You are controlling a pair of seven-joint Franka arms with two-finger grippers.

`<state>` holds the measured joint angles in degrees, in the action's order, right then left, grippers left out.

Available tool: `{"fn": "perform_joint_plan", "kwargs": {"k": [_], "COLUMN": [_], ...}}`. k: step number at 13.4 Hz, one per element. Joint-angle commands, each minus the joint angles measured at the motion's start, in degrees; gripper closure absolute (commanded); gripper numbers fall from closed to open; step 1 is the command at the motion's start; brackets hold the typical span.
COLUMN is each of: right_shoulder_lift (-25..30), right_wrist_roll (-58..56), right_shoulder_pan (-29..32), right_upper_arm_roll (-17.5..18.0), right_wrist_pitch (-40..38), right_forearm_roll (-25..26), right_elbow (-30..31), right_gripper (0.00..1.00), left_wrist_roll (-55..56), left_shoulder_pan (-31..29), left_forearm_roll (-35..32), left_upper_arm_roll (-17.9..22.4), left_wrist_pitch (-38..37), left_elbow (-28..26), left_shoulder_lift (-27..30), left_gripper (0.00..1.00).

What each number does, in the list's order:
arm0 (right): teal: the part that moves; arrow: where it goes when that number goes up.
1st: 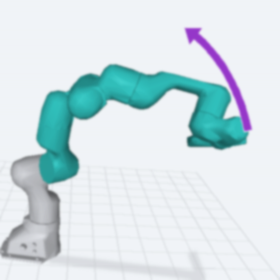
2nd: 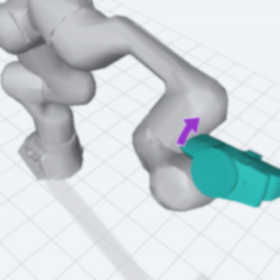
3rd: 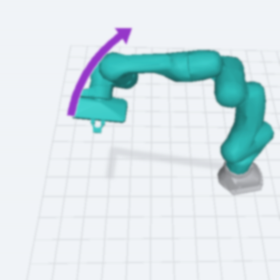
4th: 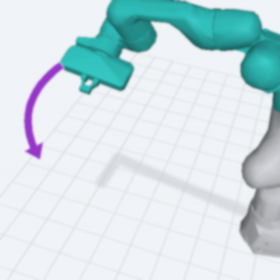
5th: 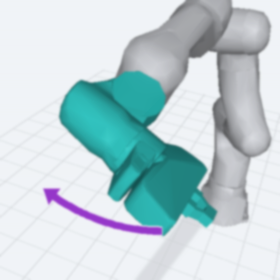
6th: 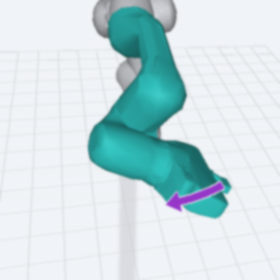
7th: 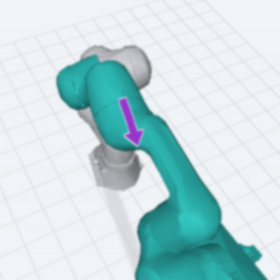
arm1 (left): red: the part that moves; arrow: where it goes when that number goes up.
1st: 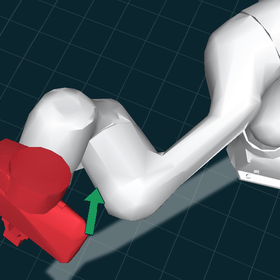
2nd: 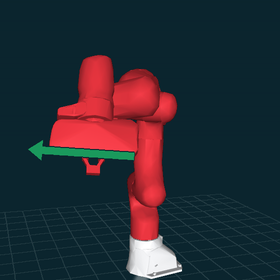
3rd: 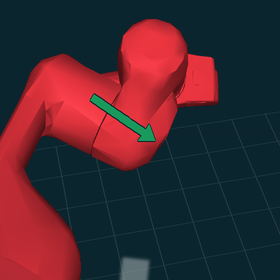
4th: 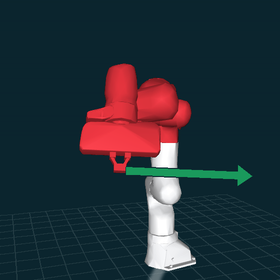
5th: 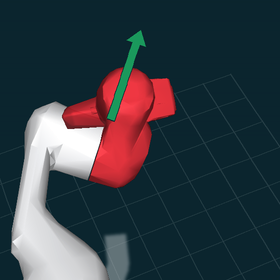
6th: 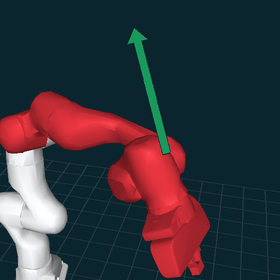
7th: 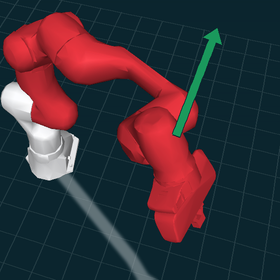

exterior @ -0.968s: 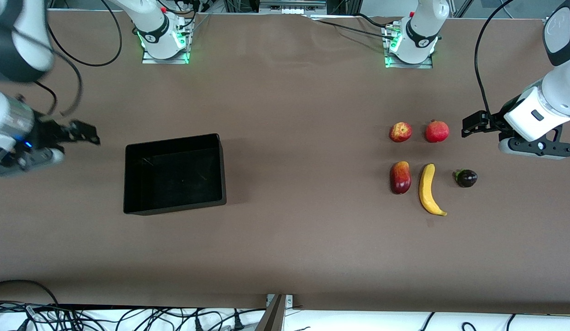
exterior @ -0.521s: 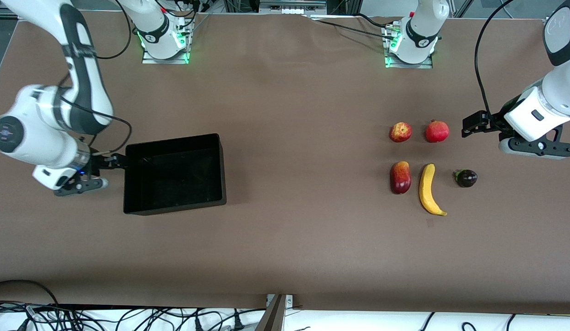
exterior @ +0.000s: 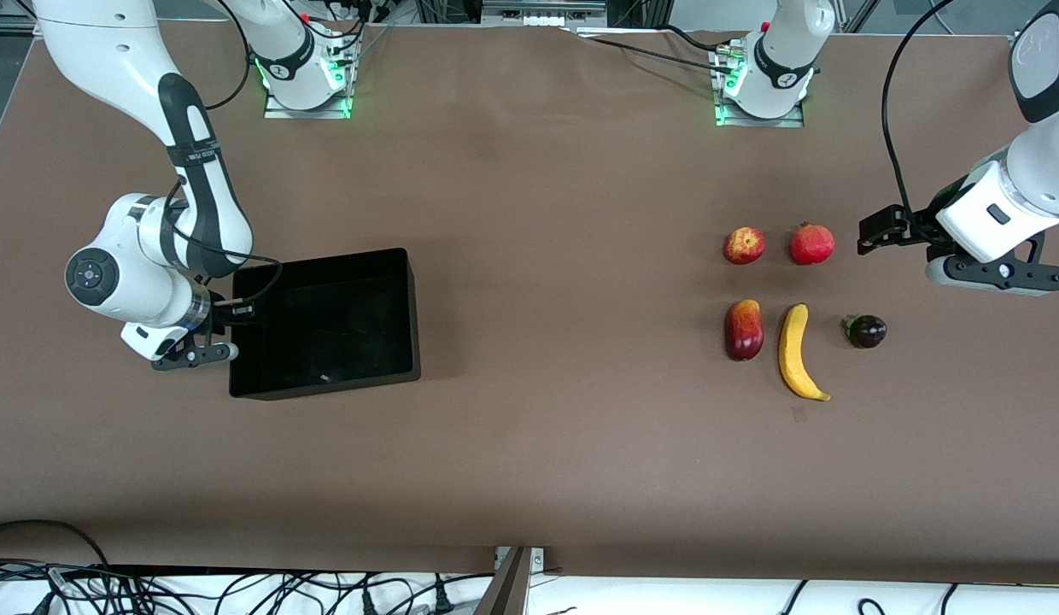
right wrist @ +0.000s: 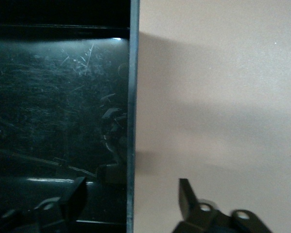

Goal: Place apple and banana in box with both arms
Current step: 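Grip the box rim with the right gripper and drag it toward the fruit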

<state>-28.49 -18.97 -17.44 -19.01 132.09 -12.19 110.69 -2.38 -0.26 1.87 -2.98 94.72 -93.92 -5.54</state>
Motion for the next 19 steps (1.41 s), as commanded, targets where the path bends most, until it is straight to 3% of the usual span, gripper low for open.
{"fn": "perform_joint_plan", "kwargs": {"k": [1,5,8,11,15,17,19], "right_shoulder_lift": [1.2,2.2,0.4,-2.5,-6.3,-11.6,-15.2], "right_wrist_roll": [-1.1,-1.7,0.5,15.1,37.6,45.3,50.2], "right_shoulder_pan": [-0.2,-0.2,-1.1,-6.3,-18.5,-21.6,-24.6], "right_upper_arm_roll": [0.2,2.7,6.8,9.7,10.1,10.1,10.1], "right_wrist_pitch": [-0.3,-1.8,-12.8,-17.7,-16.3,-16.1,-13.6], "right_forearm_roll": [-1.4,-1.4,-2.5,-3.8,-4.2,-9.3,-11.2], "right_elbow": [-0.6,-5.6,-18.0,-25.5,-30.0,-37.1,-41.1], "right_gripper": [1.00,1.00,1.00,1.00,1.00,1.00,1.00], "left_wrist_roll": [0.1,0.1,0.1,0.1,0.2,0.4,0.5], "left_shoulder_pan": [-0.3,-0.3,-0.3,-0.3,-0.3,-0.3,-0.3], "left_forearm_roll": [-0.4,-0.4,-0.4,-0.4,-0.4,-0.4,-0.4], "left_upper_arm_roll": [-0.2,-0.2,-0.2,-0.3,-0.4,-0.6,-0.6], "left_wrist_pitch": [-0.9,-0.9,-0.9,-0.9,-0.9,-0.9,-0.9], "left_elbow": [0.4,0.4,0.5,0.5,0.4,0.4,0.4], "left_shoulder_lift": [0.4,0.4,0.4,0.4,0.3,0.3,0.3], "left_gripper": [0.00,0.00,0.00,0.00,0.00,0.00,0.00]}}
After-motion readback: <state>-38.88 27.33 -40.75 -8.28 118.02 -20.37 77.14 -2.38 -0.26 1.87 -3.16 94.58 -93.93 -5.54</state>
